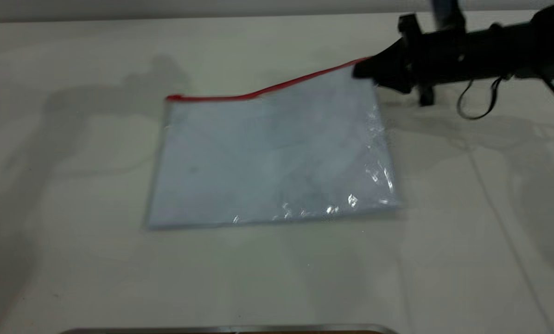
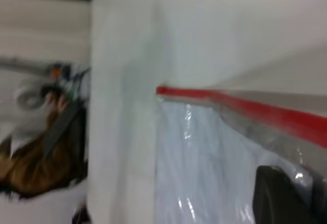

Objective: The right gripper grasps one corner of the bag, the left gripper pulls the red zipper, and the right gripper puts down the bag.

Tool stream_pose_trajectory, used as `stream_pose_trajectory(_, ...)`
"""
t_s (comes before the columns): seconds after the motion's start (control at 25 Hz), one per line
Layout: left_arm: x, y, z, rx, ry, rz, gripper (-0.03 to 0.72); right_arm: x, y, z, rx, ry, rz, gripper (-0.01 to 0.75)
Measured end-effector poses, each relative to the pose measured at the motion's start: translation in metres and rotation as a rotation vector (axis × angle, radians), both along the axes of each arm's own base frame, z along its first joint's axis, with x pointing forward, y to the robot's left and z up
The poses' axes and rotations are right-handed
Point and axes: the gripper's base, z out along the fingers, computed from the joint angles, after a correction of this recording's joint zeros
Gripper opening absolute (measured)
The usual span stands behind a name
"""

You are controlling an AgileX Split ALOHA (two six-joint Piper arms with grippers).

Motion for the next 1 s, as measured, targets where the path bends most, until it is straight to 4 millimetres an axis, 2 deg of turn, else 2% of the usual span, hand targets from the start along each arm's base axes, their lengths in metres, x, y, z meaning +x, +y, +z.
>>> stream_pose_trajectory(0.08,-0.001,-0.001,0.003,-0.021,-0.002,0.003,0.314,-0.002,0.003,0.004,0.017,-0.048,0.044,0.092)
stream_pose_trajectory(0.16,-0.001,-0.002,0.006,-0.028,-0.005,0.005,0.314,0.000,0.001,0.012,0.005,-0.118,0.071,0.189)
stream_pose_trajectory(0.28,-0.011,-0.001,0.036,-0.051,-0.034,0.044,0.314,0.007,-0.007,0.030,-0.124,-0.273,0.134,0.366)
stream_pose_trajectory(0.4,-0.028,0.000,0.077,-0.068,-0.107,0.059,0.314,0.017,-0.021,0.050,-0.472,-0.393,0.204,0.454)
stream_pose_trajectory(0.48,-0.046,0.002,0.114,-0.081,-0.188,0.061,0.314,0.022,-0.032,0.063,-0.707,-0.430,0.249,0.468)
stream_pose_trajectory(0.56,-0.067,0.004,0.149,-0.096,-0.261,0.071,0.314,0.025,-0.036,0.084,-0.830,-0.447,0.269,0.471)
stream_pose_trajectory(0.64,-0.093,0.007,0.184,-0.112,-0.322,0.102,0.314,0.022,-0.028,0.118,-0.848,-0.441,0.288,0.472)
stream_pose_trajectory(0.72,-0.117,0.012,0.210,-0.112,-0.363,0.152,0.315,0.010,-0.013,0.159,-0.813,-0.419,0.341,0.471)
stream_pose_trajectory(0.8,-0.142,0.019,0.234,-0.093,-0.403,0.220,0.315,-0.006,0.002,0.209,-0.779,-0.427,0.374,0.471)
stream_pose_trajectory(1.0,-0.195,0.039,0.275,-0.035,-0.488,0.418,0.315,-0.058,0.017,0.316,-0.683,-0.521,0.452,0.466)
